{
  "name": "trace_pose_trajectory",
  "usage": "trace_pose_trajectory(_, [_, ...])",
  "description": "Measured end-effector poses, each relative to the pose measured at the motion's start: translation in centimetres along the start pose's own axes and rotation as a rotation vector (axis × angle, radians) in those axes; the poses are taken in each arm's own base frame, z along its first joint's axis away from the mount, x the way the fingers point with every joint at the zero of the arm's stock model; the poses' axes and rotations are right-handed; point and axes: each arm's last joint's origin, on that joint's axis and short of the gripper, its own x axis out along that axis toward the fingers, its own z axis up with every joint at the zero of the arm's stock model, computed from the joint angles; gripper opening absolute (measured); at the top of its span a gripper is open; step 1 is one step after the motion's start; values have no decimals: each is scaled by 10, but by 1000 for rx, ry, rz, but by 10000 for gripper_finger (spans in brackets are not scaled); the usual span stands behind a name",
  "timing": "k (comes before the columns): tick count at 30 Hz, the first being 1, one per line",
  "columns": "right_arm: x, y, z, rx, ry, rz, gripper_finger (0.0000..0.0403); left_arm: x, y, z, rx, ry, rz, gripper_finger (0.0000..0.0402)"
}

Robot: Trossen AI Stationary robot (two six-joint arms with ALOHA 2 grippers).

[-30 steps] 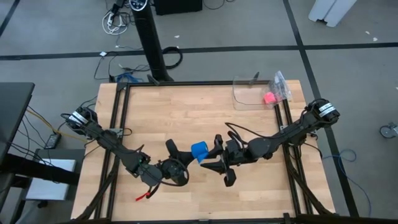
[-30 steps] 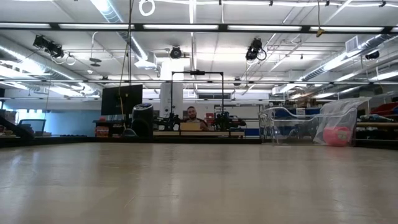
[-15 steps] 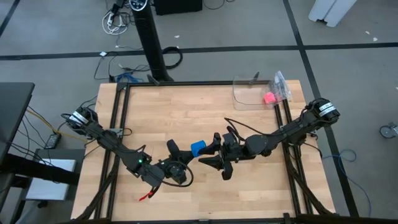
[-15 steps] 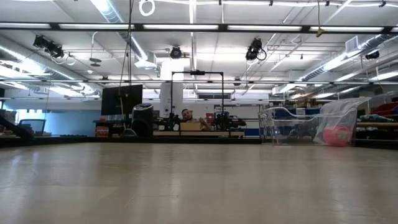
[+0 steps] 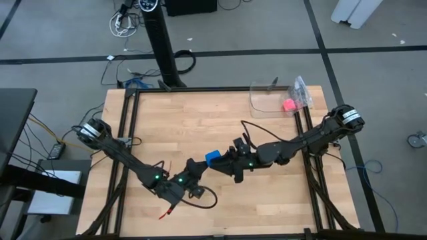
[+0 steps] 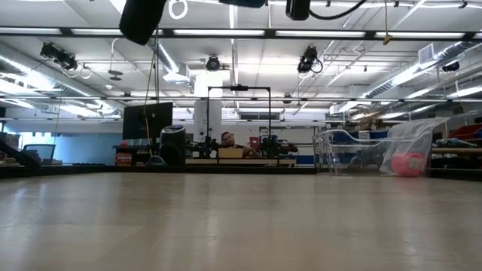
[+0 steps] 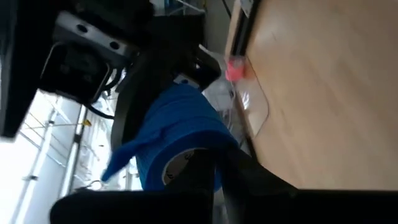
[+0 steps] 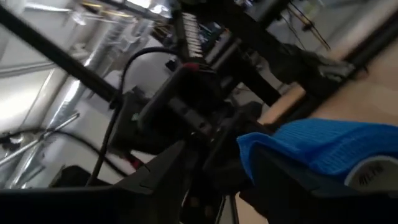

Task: Roll bandage
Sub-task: Roll the blue bandage

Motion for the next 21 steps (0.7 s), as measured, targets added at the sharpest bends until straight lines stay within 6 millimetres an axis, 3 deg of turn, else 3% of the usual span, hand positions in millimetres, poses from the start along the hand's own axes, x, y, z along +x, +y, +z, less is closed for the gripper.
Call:
trace_pose_trajectory(5, [0, -5, -1, 59, 20, -38, 185, 2, -10, 3, 105, 39, 0, 17])
trace_pose_trajectory(13, [1, -11, 1, 92, 28, -78, 185, 3, -13, 3, 134, 40, -5, 17])
trace_pose_trajectory(21, [3, -14, 1, -91, 177, 16, 185, -2, -13, 6, 139, 14, -6, 17])
